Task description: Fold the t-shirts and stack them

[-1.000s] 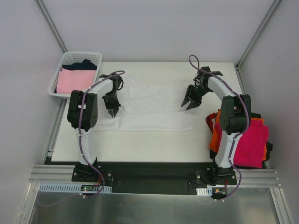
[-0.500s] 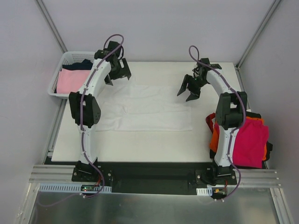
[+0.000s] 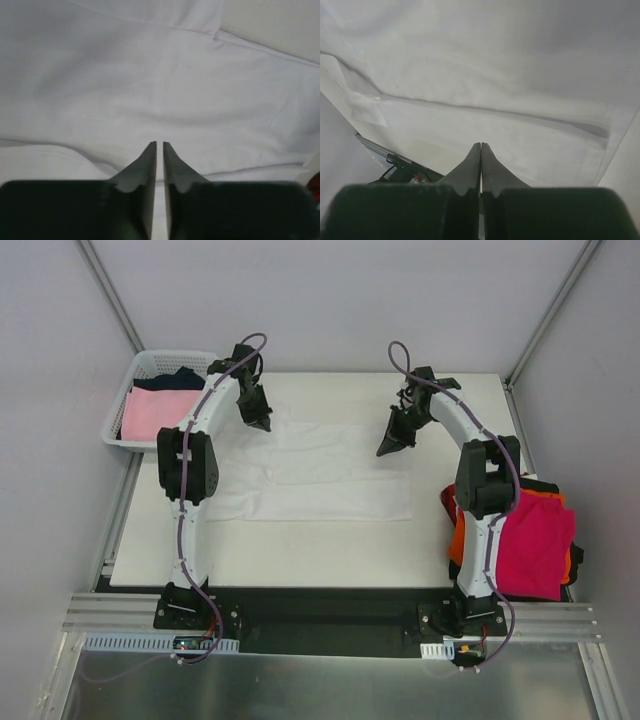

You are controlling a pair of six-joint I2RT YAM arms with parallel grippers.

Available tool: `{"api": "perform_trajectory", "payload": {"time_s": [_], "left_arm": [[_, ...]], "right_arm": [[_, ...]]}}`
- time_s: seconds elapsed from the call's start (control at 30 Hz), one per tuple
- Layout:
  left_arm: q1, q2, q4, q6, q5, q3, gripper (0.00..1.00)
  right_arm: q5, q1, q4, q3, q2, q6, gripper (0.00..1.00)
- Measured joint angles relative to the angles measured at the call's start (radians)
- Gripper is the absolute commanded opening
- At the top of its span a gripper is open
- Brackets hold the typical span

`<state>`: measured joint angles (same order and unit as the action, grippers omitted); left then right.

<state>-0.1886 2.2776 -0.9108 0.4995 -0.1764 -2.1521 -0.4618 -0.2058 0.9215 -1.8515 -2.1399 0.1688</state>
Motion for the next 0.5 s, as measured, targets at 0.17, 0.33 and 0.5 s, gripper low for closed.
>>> {"api": "perform_trajectory", "payload": {"time_s": [0.17,0.33,0.5], "left_arm": [[-0.001,0.000,0.014,-0.019,0.005,0.097,0.00],[-0.001,0.012,0.016,-0.021,0.026,0.119,0.00],[-0.001,0.034,0.018,-0.020,0.055,0.126,0.00]], "right_arm": [[-0.014,-0.031,0.011,-0.047,-0.056,0.002,0.01],[-0.036,-0.042,0.029,-0.196,-0.192,0.001,0.01],[-0.072,-0.044,0.034,-0.243,-0.275,-0.001,0.01]]}}
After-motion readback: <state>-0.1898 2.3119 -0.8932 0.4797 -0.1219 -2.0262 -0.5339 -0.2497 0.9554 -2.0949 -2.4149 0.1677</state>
